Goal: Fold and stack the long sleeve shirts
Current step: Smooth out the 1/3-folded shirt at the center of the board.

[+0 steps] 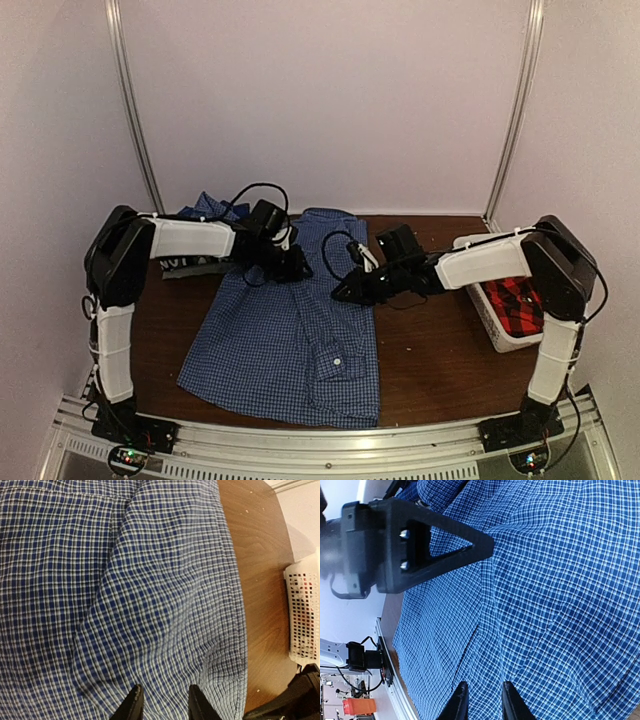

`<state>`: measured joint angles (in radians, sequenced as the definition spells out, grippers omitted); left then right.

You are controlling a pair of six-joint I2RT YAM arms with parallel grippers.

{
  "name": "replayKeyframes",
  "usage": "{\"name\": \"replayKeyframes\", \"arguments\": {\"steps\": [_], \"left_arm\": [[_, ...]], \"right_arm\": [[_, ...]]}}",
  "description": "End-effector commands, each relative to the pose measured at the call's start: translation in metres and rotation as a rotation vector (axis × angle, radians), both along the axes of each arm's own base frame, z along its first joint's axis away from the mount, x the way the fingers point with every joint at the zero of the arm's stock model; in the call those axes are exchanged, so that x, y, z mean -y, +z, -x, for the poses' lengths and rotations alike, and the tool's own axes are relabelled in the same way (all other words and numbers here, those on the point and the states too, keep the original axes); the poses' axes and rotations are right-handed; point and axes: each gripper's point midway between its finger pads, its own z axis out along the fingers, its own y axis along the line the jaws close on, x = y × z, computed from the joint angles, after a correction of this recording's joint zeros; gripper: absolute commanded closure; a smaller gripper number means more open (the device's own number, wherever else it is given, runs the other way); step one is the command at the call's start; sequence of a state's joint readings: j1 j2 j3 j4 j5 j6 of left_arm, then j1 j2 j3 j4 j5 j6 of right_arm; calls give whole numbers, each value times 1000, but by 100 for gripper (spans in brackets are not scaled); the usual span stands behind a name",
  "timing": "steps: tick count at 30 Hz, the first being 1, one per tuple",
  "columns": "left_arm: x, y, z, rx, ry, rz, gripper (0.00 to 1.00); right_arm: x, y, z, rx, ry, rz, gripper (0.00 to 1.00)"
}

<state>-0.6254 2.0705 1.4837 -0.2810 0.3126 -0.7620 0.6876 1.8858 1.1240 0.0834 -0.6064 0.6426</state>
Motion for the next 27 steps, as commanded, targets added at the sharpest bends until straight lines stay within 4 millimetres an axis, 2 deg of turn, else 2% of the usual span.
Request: {"name": "replayKeyframes", "arguments": {"steps": [1,7,11,13,15,19,23,27], "left_arm": [[8,-16,-24,11,23,10,69],[-7,-42,-28,-28,44,-20,69],[-15,-48,-25,-39,38,-38,69],[-16,-44,-24,-31,32,-42,69],[-15,-35,-26,-10,25,-41,68],[-17,-7,-33,42,25,-51,67],[-16,26,-35,95,24,-25,65],[-19,49,-32,127,22,-13,64]], "right_arm": [[10,-23,-6,-30,-19,-21,75],[36,-62,-26,-96,-96,2,76],[50,-74,-30,-106,-122,57,77],[57,-68,-35,-93,-139,69,77],[67,-52,-45,-52,-173,74,76],[78,-28,-71,16,-215,94,72],[60,1,-110,102,-194,55,71],[33,16,-146,148,-155,5,73]]}}
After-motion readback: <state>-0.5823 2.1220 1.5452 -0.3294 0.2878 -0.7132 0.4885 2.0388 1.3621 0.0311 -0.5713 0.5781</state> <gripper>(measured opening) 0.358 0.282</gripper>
